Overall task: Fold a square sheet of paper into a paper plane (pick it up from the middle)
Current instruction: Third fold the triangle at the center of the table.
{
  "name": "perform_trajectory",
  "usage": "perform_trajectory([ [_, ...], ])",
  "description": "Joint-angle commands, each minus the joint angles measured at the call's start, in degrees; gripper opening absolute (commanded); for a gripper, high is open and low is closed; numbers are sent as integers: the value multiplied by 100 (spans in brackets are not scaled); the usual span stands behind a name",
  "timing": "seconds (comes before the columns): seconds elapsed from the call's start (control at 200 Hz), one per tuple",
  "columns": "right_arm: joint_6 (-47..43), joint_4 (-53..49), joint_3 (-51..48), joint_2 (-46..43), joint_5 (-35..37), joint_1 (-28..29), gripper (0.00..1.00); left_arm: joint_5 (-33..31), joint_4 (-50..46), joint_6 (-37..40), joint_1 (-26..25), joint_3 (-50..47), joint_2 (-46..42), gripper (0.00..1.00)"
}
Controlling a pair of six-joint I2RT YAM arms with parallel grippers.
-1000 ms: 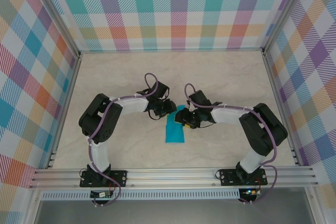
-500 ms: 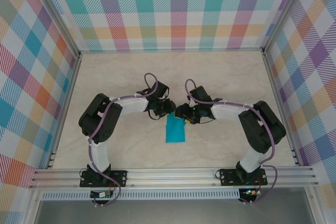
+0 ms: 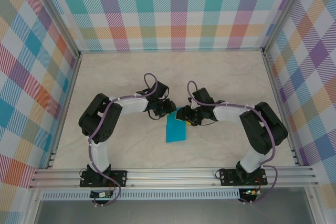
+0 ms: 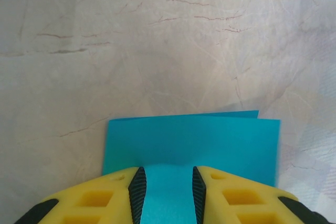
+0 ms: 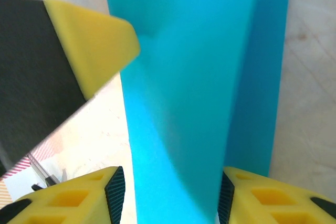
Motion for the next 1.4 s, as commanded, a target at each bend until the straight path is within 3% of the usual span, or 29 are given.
perform_trajectory([
  [0.0, -98, 258, -203, -221, -360, -17, 50, -73, -472, 15, 9, -206, 11, 33],
  [0.185, -14, 277, -319, -208, -252, -17, 46, -62, -481, 17, 6, -217, -20, 33],
  [0.33, -12, 75, -104, 48, -10, -38, 37, -8, -424, 80, 6, -254, -132, 34],
  [0.46, -71, 91, 81, 279, -206, -65, 25, 8, -437, 248, 7, -271, -364, 35],
  [0.695, 266, 194, 106, 468, -271, -122, 12, -179, -540, 459, 6, -517, -1227, 43],
  [0.835, 793, 391, 55, 478, -193, -123, 9, -263, -375, 639, -99, -1070, -2026, 47],
  [0.985, 1258, 571, -1, 465, -153, -122, 10, -812, -138, 1277, -664, -1836, -3056, 48],
  [1.18, 1205, 378, 47, 383, -251, -122, 15, -2294, 831, 2485, -2063, -2923, -4128, 52],
  [1.29, 1178, 375, 56, 346, -430, -122, 18, -2691, 963, 2918, -2499, -3067, -4136, 55],
  [1.395, 1091, 287, 74, 299, -508, -127, 19, -2971, 78, 2937, -2796, -2480, -3612, 53],
])
